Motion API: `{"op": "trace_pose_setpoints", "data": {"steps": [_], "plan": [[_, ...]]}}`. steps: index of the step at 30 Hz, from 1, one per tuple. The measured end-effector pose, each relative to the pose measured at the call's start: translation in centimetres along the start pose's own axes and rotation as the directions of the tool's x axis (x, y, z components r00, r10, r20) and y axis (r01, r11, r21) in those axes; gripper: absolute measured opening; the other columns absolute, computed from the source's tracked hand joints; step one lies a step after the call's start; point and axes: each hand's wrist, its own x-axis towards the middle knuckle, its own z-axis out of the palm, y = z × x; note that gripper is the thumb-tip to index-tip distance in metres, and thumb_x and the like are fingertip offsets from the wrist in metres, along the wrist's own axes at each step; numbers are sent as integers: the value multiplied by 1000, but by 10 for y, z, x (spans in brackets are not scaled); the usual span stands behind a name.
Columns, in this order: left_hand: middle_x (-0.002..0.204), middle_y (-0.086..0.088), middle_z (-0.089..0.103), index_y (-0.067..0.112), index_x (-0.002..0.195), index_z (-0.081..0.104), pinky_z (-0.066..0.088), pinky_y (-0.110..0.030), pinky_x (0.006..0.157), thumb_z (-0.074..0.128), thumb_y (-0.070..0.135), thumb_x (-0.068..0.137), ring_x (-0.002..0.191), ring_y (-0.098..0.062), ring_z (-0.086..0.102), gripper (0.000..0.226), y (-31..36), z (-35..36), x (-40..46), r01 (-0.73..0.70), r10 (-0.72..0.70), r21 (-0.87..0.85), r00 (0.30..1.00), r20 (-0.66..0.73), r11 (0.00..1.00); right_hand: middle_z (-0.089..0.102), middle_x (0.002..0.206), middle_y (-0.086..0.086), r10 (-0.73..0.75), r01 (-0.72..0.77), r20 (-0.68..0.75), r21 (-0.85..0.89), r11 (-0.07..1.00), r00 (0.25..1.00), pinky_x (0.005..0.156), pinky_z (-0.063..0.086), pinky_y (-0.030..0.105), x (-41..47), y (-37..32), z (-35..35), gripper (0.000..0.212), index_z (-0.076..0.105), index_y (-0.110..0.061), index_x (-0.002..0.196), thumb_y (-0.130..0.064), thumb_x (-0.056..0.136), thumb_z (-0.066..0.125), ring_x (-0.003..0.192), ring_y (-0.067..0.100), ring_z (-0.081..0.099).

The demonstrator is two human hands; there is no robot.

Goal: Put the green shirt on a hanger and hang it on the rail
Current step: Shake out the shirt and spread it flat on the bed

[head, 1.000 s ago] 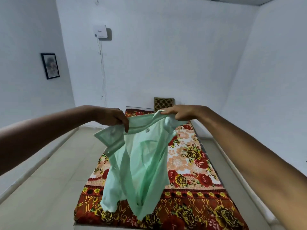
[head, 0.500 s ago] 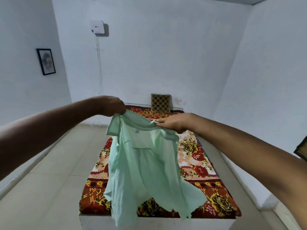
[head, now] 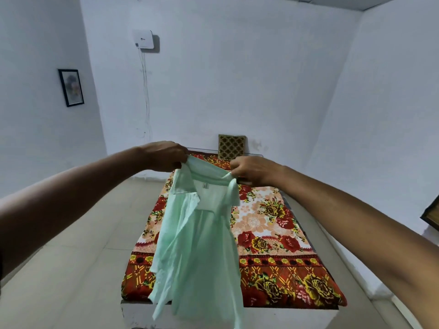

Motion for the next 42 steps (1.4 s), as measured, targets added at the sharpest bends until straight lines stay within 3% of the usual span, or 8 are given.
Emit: {"op": "trace_pose_setpoints", "data": {"steps": [4,9,15,17,24,29,35,42], "plan": [[99,-12,68,5,99,72,45,-32,67,60,31,101,87,-34,67,29,15,1,-7,95,-95,-12,993,-70,995,57,99,0,305,-300,56,419,857,951,69,51,32,5,-20,-13,17,67,-17,89,-30,98,61,83,16,57],[60,1,52,0,80,70,30,-23,49,66,25,97,52,-20,45,30,29,5,-14,169,-188,-152,974,-123,974,59,91,1,304,-385,236,560,734,923,57,48,22,-1,-37,-17,8,55,-13,93,-12,94,63,68,9,56],[47,1,40,14,52,51,28,-23,49,80,15,76,50,-26,38,38,40,9,-20,239,-311,-326,931,-190,915,60,72,1,592,-436,75,751,496,803,62,52,31,-7,-41,-17,17,56,-17,73,-6,81,67,65,16,57],[58,-5,57,9,70,64,35,-25,53,81,8,70,56,-28,48,17,42,8,-20,277,-382,-400,899,-213,874,62,69,2,641,-417,54,800,431,765,58,52,29,-10,-39,-20,20,58,-16,71,-3,79,71,62,16,60],[72,-8,67,10,128,50,48,-36,58,81,6,80,63,-29,59,58,60,-9,-7,244,-590,-655,714,-378,715,65,87,3,827,-344,-74,886,311,557,67,51,31,-16,-23,-34,23,64,-10,93,-5,77,81,74,12,56],[70,-12,55,2,76,56,38,-35,58,60,26,94,64,-29,51,30,95,-6,8,176,-556,-612,654,-513,771,71,110,13,819,-293,170,956,-3,548,92,60,43,-36,-14,-31,33,67,-2,113,-2,82,81,102,27,68],[67,-7,58,13,104,54,39,-30,49,49,17,105,54,-29,52,7,131,-2,8,166,-496,-528,649,-577,833,64,94,6,820,-248,-96,928,280,564,66,47,25,-69,-29,-32,16,66,-5,107,-1,92,63,79,11,56],[63,-7,56,13,96,50,41,-39,52,51,24,106,55,-29,51,15,151,18,13,200,-551,-614,697,-459,764,65,98,10,719,-356,33,884,303,694,74,50,37,-81,-38,-1,18,61,-8,103,-12,90,72,90,24,61]]}}
